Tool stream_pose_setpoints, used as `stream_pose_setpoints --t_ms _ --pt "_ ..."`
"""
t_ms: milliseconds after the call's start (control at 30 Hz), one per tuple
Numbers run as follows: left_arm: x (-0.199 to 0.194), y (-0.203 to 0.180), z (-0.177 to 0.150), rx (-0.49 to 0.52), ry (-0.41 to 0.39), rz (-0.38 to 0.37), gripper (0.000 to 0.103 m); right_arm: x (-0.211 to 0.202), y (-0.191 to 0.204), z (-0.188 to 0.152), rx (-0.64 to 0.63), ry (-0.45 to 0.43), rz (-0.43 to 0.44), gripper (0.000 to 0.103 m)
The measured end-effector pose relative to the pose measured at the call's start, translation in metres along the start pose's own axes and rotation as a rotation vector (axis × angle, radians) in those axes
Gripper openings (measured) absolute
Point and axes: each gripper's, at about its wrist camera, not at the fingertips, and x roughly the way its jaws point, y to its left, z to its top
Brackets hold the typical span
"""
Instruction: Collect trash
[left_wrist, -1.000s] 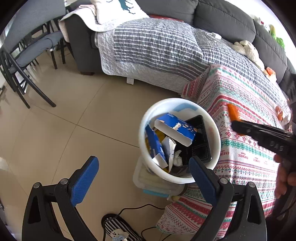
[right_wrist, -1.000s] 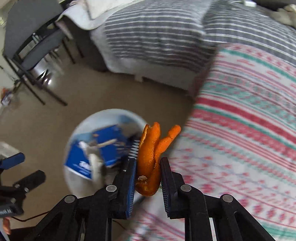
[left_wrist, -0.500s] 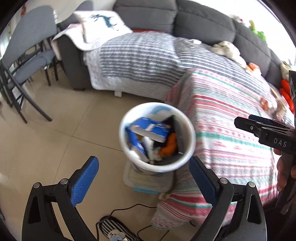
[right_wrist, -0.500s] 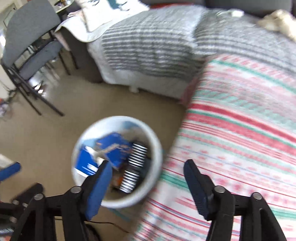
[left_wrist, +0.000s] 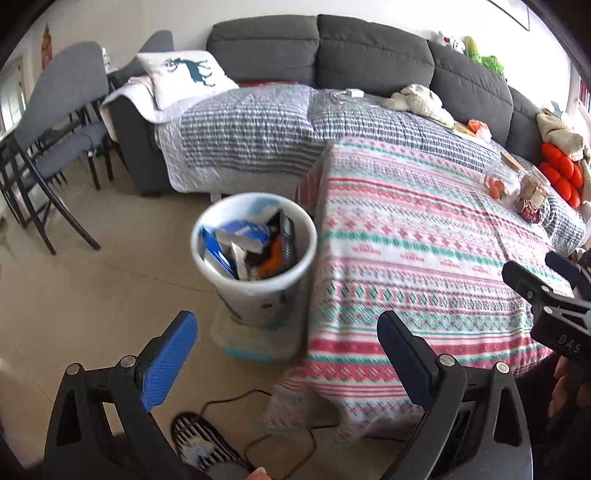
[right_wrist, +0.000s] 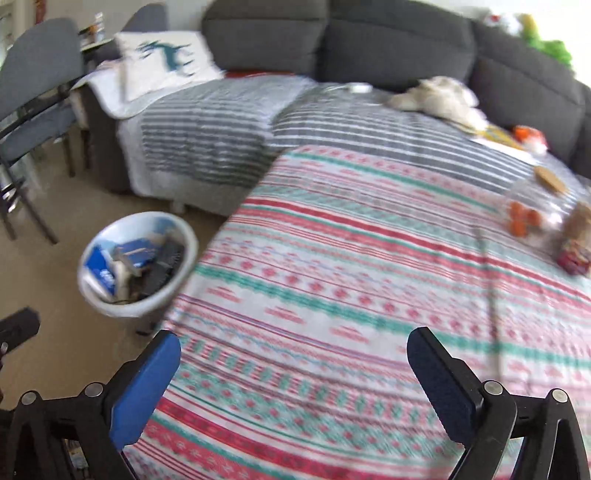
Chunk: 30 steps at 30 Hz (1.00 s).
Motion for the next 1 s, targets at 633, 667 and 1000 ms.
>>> stream_pose_setpoints --t_ms 633,667,1000 --pt "0.011 -0.016 -0.010 0.021 -0.004 0.025 0.099 0.004 -0.024 -0.027 0.052 0.006 -0.051 0.101" --pt "0.010 -0.016 -0.010 0.019 -0.004 0.025 0.099 0.003 -0.024 -0.027 0.050 0.005 -0.053 0.101" --pt "0.012 -0.013 -0.010 0.011 0.003 0.024 0.099 0.004 -0.021 -0.029 0.050 0.009 -0.051 0.101"
